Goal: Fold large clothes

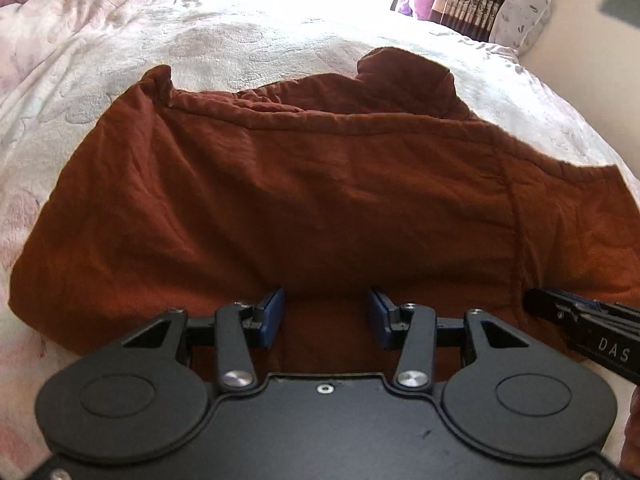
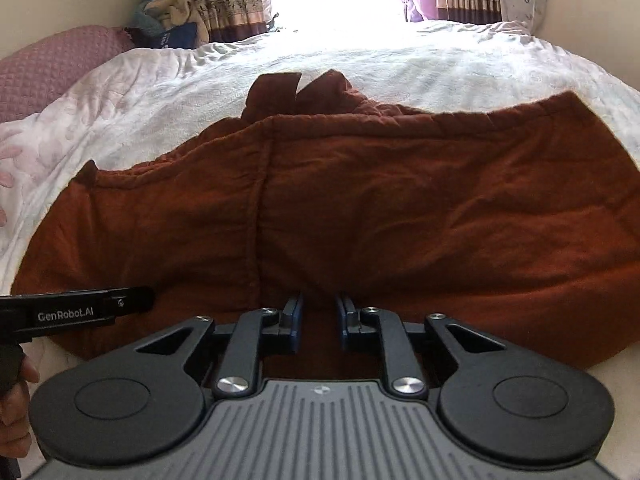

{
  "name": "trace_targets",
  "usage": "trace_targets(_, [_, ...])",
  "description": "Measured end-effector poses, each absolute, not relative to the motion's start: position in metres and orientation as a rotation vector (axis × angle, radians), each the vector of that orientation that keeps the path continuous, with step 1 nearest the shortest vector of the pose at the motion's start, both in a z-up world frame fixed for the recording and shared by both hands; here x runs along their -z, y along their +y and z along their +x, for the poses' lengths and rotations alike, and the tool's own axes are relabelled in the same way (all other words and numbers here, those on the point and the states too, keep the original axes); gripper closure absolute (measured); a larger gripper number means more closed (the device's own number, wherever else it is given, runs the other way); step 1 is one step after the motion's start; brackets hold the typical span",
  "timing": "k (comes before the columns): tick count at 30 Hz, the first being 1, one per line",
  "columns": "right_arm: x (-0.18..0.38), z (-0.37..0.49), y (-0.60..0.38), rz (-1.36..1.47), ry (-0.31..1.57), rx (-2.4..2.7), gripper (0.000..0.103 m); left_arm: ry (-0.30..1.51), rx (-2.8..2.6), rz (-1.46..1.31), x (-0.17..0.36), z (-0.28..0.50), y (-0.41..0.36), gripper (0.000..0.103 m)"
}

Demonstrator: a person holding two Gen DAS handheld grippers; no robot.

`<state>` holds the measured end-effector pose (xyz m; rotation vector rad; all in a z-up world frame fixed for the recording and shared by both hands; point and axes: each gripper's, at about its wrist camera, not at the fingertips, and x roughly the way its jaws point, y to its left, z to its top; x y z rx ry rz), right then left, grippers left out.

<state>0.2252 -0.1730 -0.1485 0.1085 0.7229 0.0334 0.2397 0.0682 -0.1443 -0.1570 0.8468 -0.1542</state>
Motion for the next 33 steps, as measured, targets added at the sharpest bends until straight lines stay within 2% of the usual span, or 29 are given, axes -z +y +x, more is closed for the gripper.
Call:
trace_targets(5, [0.116, 0.227, -0.173, 0.076, 0.617, -0.037, 0.082, 0.770, 0.149, -0.177, 0.110, 0.247, 0.076, 0.057])
trace_targets(10, [0.106, 0.265, -0.170, 0.078, 0.601, -0.041, 0.082, 0.741, 0.138, -0.141, 0.094, 0.275, 0.076, 0.056])
trace_targets(24, [0.151, 0.300, -0.162, 0.050, 0.698, -0.025, 0.083, 0.862, 0.121, -0.148, 0.145, 0.319, 0.076, 0.054])
trace_targets(32, [0.144, 0.294, -0.162, 0.044, 0.677, -0.027, 0.082, 0.852, 0.128, -0.167, 0.140, 0.310, 0.077, 0.055])
trace_targets(33, [0.137, 0.289, -0.162, 0.056, 0.672, -0.023, 0.080, 0.842, 0.131, -0.178, 0.135, 0.307, 0.080, 0.055])
